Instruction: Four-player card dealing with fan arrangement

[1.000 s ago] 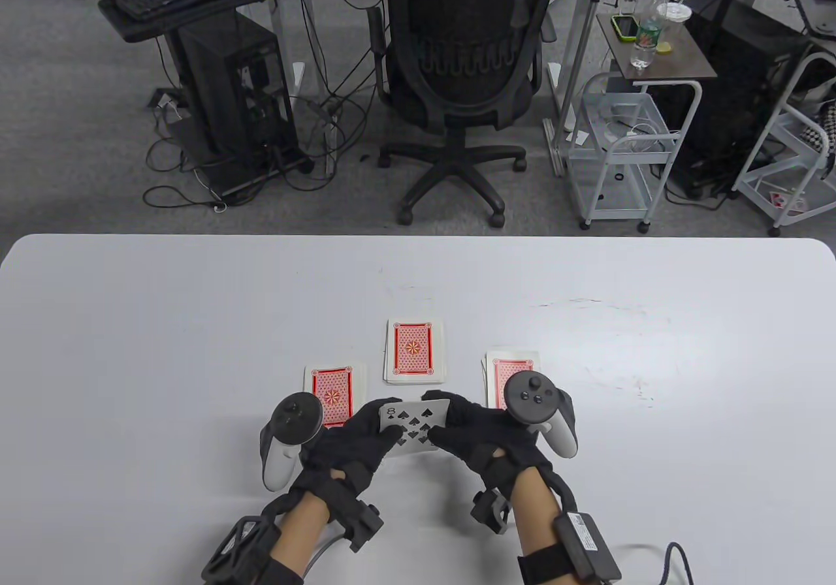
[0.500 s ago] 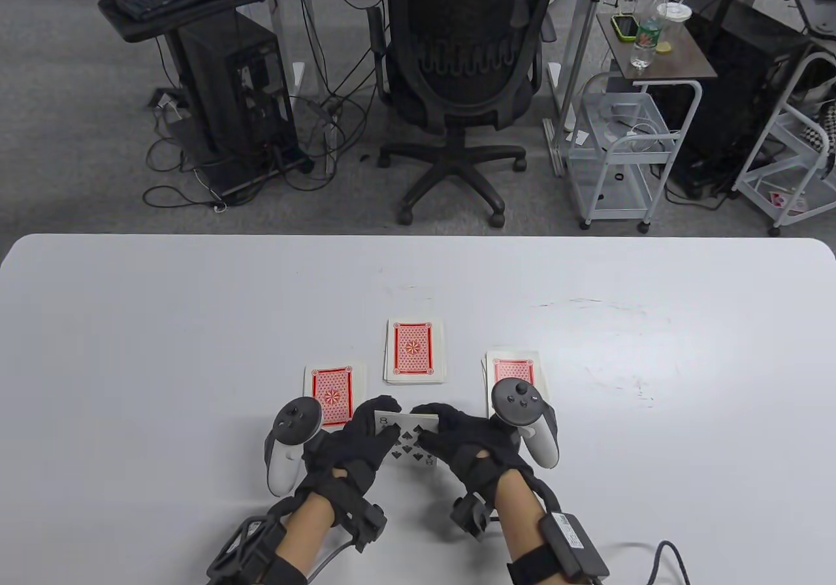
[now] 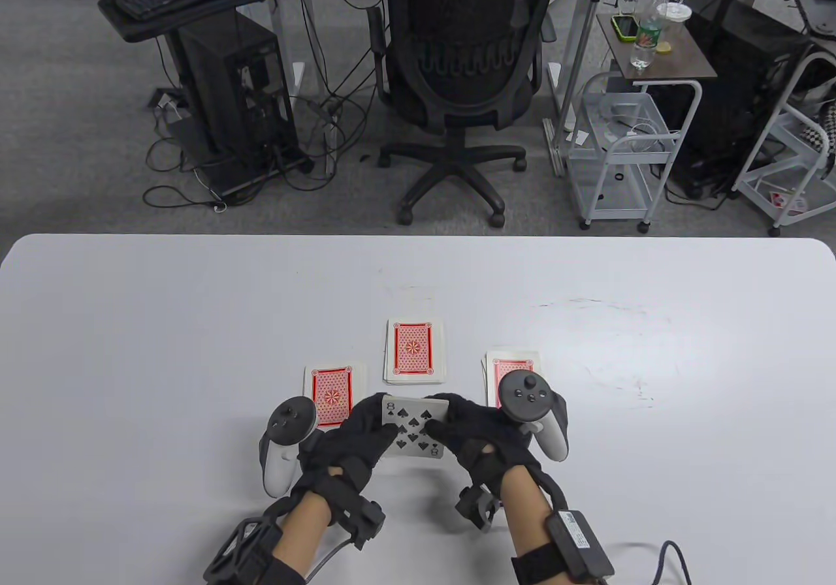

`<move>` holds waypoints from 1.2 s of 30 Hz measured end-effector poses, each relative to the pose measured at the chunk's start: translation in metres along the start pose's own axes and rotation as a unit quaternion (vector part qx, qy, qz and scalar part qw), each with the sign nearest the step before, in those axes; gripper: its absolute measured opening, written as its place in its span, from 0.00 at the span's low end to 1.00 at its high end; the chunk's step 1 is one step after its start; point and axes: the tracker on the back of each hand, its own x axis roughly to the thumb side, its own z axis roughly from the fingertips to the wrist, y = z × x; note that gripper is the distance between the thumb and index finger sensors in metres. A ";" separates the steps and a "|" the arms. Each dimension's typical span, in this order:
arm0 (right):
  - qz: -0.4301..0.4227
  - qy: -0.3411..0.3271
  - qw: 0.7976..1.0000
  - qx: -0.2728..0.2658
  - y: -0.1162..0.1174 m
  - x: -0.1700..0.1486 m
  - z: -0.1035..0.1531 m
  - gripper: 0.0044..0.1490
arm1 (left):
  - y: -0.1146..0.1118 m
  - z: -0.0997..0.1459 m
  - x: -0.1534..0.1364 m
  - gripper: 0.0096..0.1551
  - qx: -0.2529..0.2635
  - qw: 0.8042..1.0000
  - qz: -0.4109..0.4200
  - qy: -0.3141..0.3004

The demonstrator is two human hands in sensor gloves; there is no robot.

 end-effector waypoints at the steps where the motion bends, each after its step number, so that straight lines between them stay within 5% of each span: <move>1: -0.037 -0.013 0.999 -0.013 -0.003 0.003 0.002 0.27 | 0.003 0.000 -0.003 0.47 -0.002 1.000 0.019 0.000; 6: -0.201 -0.034 0.979 0.029 0.009 0.007 0.001 0.28 | -0.002 -0.003 -0.005 0.59 -0.107 0.984 0.133 -0.049; 8: -0.215 -0.030 0.975 0.051 0.020 0.005 -0.001 0.28 | -0.008 -0.004 0.000 0.52 -0.137 0.978 0.138 -0.076; 12: -0.139 0.005 0.990 0.035 0.014 0.008 0.000 0.31 | -0.012 0.001 0.003 0.33 -0.130 0.969 0.187 -0.092; 14: 0.000 -0.026 1.000 0.018 -0.001 0.021 0.002 0.47 | -0.011 0.002 0.004 0.32 -0.128 0.971 0.180 -0.093; 16: 0.068 -0.085 0.993 -0.040 -0.011 0.036 0.005 0.49 | -0.011 0.002 0.008 0.31 -0.124 0.980 0.125 -0.093; 20: 0.076 -0.114 0.987 -0.081 -0.007 0.056 0.009 0.40 | -0.017 0.003 0.013 0.31 -0.131 0.984 0.077 -0.097; 22: 0.088 -0.116 0.978 -0.152 -0.001 0.062 0.009 0.27 | -0.019 0.004 0.015 0.30 -0.133 0.982 0.090 -0.102; 28: 0.086 -0.186 0.975 -0.089 0.004 0.074 -0.002 0.24 | -0.016 0.007 0.015 0.31 -0.133 0.981 0.093 -0.107; 33: 0.129 -0.096 0.980 -0.117 0.000 0.061 0.000 0.35 | -0.011 0.009 0.016 0.30 -0.122 0.982 0.088 -0.116; 36: 0.079 -0.139 0.980 -0.115 0.002 0.058 -0.002 0.26 | -0.008 0.009 0.014 0.29 -0.113 0.983 0.087 -0.116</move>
